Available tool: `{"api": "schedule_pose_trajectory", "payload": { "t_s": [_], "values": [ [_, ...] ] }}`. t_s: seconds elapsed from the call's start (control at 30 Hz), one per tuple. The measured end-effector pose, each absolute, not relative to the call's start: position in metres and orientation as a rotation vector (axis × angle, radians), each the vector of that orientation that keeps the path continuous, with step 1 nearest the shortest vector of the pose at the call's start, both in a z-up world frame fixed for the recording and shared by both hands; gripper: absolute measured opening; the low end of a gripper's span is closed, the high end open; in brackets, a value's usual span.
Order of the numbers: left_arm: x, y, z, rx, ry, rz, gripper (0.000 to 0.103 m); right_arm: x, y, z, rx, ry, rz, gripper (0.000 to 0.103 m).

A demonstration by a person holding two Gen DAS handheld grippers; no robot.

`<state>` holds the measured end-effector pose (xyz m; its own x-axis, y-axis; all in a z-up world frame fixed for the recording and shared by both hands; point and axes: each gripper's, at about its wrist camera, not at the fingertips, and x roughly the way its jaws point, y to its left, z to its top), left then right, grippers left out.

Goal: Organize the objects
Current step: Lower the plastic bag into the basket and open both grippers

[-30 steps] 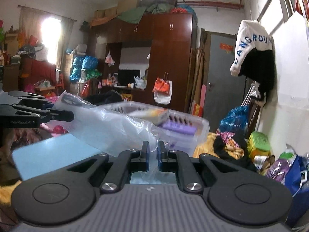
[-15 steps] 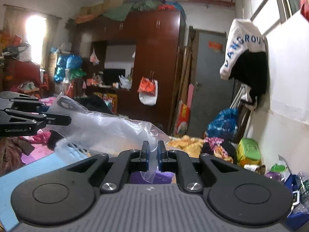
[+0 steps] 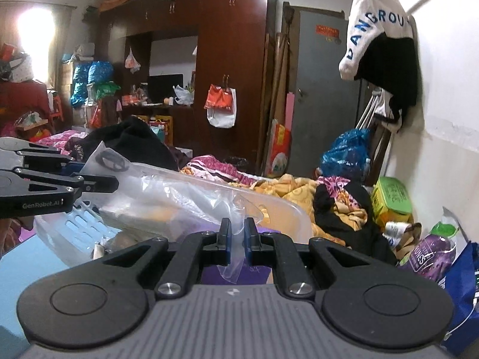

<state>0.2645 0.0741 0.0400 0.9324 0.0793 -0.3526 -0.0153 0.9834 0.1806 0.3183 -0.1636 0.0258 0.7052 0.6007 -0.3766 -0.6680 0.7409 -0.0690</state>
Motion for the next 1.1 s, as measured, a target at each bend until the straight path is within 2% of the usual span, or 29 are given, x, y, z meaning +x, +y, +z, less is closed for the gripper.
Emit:
{"api": "schedule_pose_trajectory", "payload": {
  "t_s": [0.03,0.07,0.1,0.13,0.17,0.2,0.3,0.37,0.43,0.5,0.63,0.8,1.1],
  "values": [
    [0.264,0.073,0.039,0.191,0.371,0.057,0.030,0.318,-0.165,0.026,-0.205,0.347,0.710,0.014],
    [0.265,0.072,0.037,0.214,0.385,0.076,0.042,0.317,-0.166,0.027,-0.207,0.345,0.705,0.016],
    [0.264,0.070,0.036,0.237,0.393,0.095,0.055,0.317,-0.166,0.028,-0.214,0.338,0.697,0.024],
    [0.264,0.068,0.034,0.269,0.396,0.116,0.062,0.316,-0.167,0.028,-0.219,0.335,0.689,0.034],
    [0.263,0.066,0.033,0.293,0.396,0.134,0.072,0.316,-0.168,0.030,-0.219,0.331,0.688,0.037],
    [0.262,0.065,0.034,0.307,0.389,0.151,0.075,0.315,-0.170,0.030,-0.214,0.335,0.688,0.044],
    [0.258,0.066,0.042,0.299,0.363,0.179,0.077,0.317,-0.172,0.033,-0.194,0.338,0.679,0.051],
    [0.253,0.069,0.051,0.292,0.341,0.199,0.081,0.316,-0.173,0.035,-0.188,0.330,0.673,0.064],
    [0.248,0.071,0.061,0.277,0.309,0.220,0.082,0.312,-0.176,0.040,-0.165,0.292,0.653,0.090],
    [0.242,0.071,0.070,0.252,0.287,0.203,0.087,0.308,-0.180,0.045,-0.128,0.263,0.646,0.103],
    [0.231,0.062,0.076,0.215,0.299,0.134,0.095,0.307,-0.184,0.053,-0.082,0.282,0.690,0.103],
    [0.220,0.050,0.071,0.124,0.328,0.074,0.095,0.301,-0.182,0.057,-0.102,0.331,0.682,0.103],
    [0.196,0.043,0.064,0.065,0.348,0.096,0.098,0.276,-0.197,0.061,-0.103,0.307,0.601,0.103]
  ]
}}
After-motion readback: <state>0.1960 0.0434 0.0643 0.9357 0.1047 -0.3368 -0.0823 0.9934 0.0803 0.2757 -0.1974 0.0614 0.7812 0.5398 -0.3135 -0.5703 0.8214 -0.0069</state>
